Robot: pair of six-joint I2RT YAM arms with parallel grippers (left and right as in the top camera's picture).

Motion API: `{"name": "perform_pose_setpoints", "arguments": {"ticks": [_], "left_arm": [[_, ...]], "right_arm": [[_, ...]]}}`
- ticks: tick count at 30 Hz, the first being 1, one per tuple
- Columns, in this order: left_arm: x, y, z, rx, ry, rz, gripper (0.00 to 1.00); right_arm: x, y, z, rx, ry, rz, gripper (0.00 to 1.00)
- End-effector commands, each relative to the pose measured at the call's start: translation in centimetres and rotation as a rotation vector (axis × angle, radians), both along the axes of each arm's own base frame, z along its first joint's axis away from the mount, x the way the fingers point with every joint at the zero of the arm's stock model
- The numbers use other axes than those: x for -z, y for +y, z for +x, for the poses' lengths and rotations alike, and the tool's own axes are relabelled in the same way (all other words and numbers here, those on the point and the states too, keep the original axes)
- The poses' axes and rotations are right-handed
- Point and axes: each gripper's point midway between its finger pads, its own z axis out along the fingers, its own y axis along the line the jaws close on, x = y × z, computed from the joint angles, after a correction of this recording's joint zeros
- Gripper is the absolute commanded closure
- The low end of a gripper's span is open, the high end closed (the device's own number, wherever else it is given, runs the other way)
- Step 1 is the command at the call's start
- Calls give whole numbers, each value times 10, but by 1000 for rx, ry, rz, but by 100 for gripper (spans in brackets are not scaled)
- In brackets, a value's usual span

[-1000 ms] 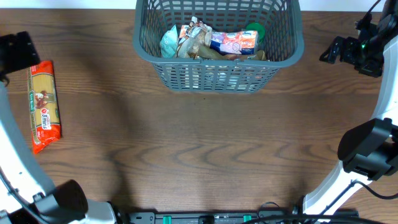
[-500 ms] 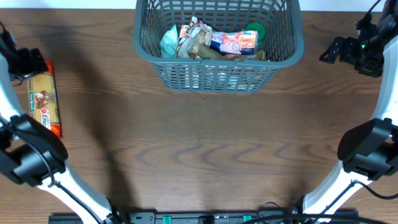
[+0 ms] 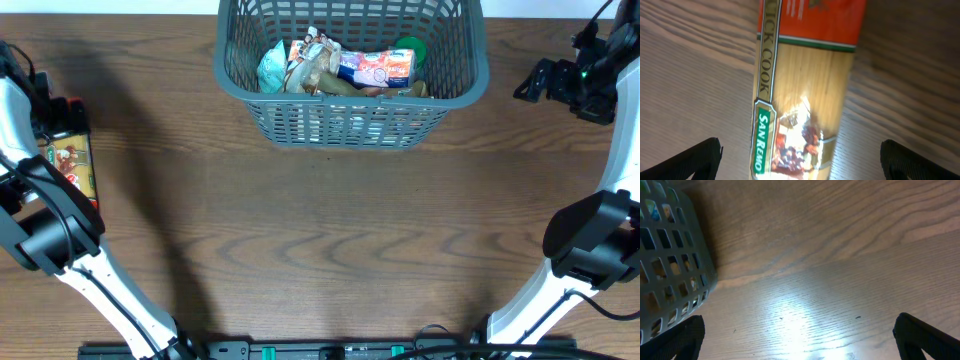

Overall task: Pack container
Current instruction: 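Move the left gripper to the orange spaghetti package and grasp it, then carry the spaghetti package with the left gripper and drop it in the basket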

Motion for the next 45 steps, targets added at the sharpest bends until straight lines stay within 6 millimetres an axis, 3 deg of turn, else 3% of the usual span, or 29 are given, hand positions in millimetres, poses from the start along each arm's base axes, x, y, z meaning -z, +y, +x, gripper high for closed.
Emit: {"name": "perform_pose_setpoints", "arguments": {"ticks": [1, 9, 16, 18, 25, 29, 31, 34, 38, 45], "left_arm": [[27, 6, -10, 17, 64, -13, 2], [64, 6, -18, 26, 128, -53, 2], [83, 3, -23, 26, 165, -78, 0], [83, 2, -23, 26, 164, -81, 10], [83, -2, -26, 13, 176, -96, 57], [82, -8, -31, -21, 198, -115, 94], [80, -14, -30, -29, 196, -129, 94], [70, -27, -22, -11, 165, -161, 94], [43, -39, -14, -39, 124, -150, 94], [-41, -72, -3, 29, 7, -101, 94]], "right_arm": [[1, 5, 1, 8, 3, 13, 1], [1, 5, 1, 20, 3, 17, 1], [1, 4, 1, 27, 5, 15, 1], [1, 3, 2, 27, 1, 14, 1], [1, 4, 0, 27, 9, 16, 1], [1, 3, 0, 28, 7, 10, 1], [1, 2, 0, 25, 10, 3, 1], [1, 2, 0, 18, 10, 2, 1], [2, 3, -2, 18, 16, 4, 1], [2, 3, -2, 19, 16, 4, 1]]}}
